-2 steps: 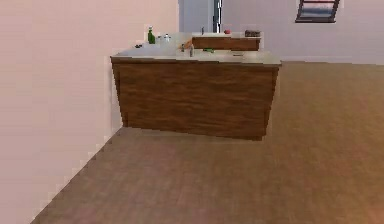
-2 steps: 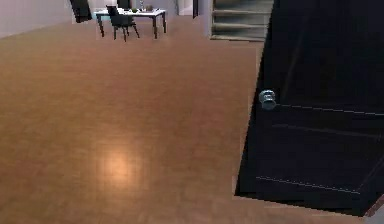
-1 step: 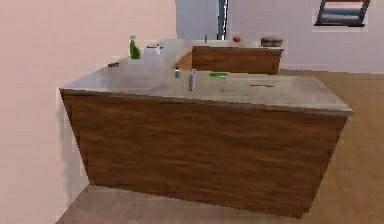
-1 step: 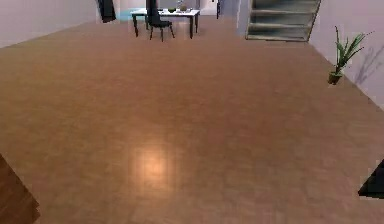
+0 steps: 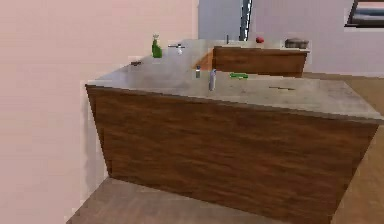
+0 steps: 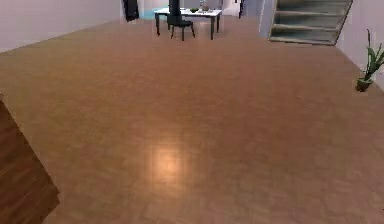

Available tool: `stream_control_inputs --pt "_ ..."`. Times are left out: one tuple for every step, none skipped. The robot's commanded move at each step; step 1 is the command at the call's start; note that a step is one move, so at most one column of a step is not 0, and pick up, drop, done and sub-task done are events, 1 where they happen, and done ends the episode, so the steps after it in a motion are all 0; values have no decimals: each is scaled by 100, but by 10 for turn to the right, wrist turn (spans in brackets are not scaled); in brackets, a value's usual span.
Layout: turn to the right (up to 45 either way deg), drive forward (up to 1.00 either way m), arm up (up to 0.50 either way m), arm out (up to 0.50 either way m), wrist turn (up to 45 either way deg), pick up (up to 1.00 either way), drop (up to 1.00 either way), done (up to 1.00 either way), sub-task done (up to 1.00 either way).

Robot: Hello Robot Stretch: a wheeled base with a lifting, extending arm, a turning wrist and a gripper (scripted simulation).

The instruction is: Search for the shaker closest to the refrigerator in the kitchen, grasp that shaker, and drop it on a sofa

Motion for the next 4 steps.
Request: stream_control_inputs --pt "0 55 0 0 0 0 0 0 0" --pt "450 0 0 0 0 0 0 0 0" --pt "450 0 0 0 0 0 0 0 0" --pt "150 0 0 0 0 0 0 0 0"
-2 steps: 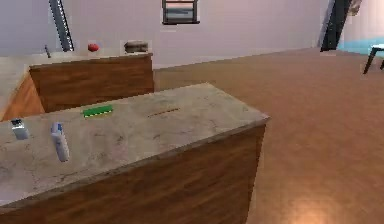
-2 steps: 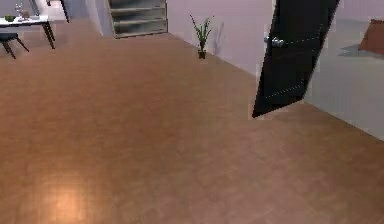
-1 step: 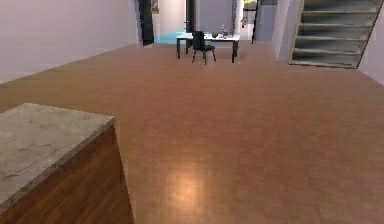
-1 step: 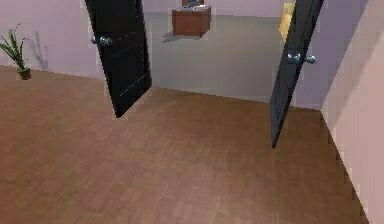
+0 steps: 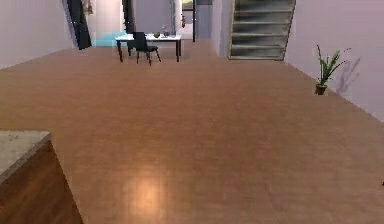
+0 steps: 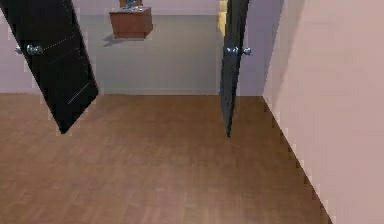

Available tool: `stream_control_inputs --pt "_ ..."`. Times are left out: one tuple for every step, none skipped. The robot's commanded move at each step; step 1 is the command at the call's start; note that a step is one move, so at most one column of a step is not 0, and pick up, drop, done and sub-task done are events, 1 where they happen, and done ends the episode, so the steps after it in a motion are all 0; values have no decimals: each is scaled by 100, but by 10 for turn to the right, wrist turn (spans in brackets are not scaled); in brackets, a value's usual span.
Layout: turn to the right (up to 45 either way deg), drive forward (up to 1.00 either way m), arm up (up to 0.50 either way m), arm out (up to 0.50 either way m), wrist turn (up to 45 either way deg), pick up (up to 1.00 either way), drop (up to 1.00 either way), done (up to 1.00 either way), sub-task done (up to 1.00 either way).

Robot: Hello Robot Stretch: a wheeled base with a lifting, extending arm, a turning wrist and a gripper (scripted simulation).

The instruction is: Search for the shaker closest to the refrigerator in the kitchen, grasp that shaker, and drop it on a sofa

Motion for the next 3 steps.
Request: stream_control_inputs --pt "0 65 0 0 0 0 0 0 0" --pt "-180 0 0 0 0 0 0 0 0" --pt "0 90 0 0 0 0 0 0 0"
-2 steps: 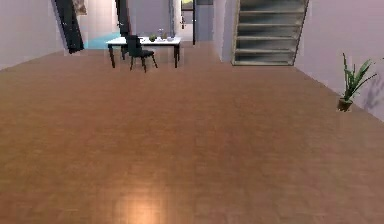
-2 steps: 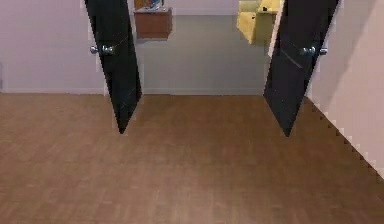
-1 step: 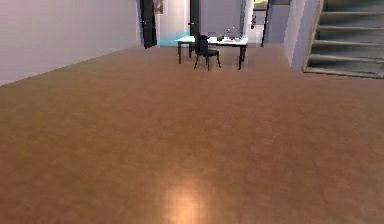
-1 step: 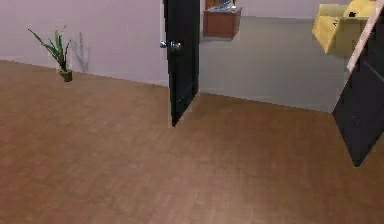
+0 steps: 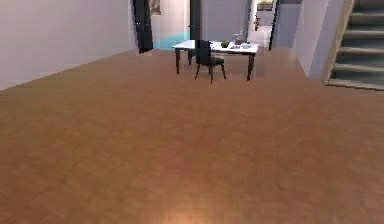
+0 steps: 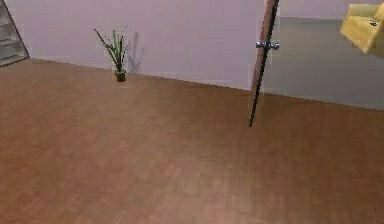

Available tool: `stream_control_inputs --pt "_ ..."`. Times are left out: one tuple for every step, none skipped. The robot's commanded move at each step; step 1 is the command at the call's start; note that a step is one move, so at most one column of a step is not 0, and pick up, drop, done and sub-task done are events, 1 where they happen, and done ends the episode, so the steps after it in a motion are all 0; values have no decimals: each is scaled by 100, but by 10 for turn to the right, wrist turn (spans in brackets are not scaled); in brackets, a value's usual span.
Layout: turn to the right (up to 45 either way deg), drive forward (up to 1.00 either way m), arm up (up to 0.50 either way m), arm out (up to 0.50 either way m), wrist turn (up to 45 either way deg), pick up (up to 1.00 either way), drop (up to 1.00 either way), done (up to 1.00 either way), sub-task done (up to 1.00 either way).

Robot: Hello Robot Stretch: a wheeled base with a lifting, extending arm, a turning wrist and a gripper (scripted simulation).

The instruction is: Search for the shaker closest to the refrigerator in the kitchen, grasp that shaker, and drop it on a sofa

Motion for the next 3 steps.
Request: stream_control_inputs --pt "-450 0 0 0 0 0 0 0 0" --pt "-240 0 0 0 0 0 0 0 0" --pt "0 100 0 0 0 0 0 0 0"
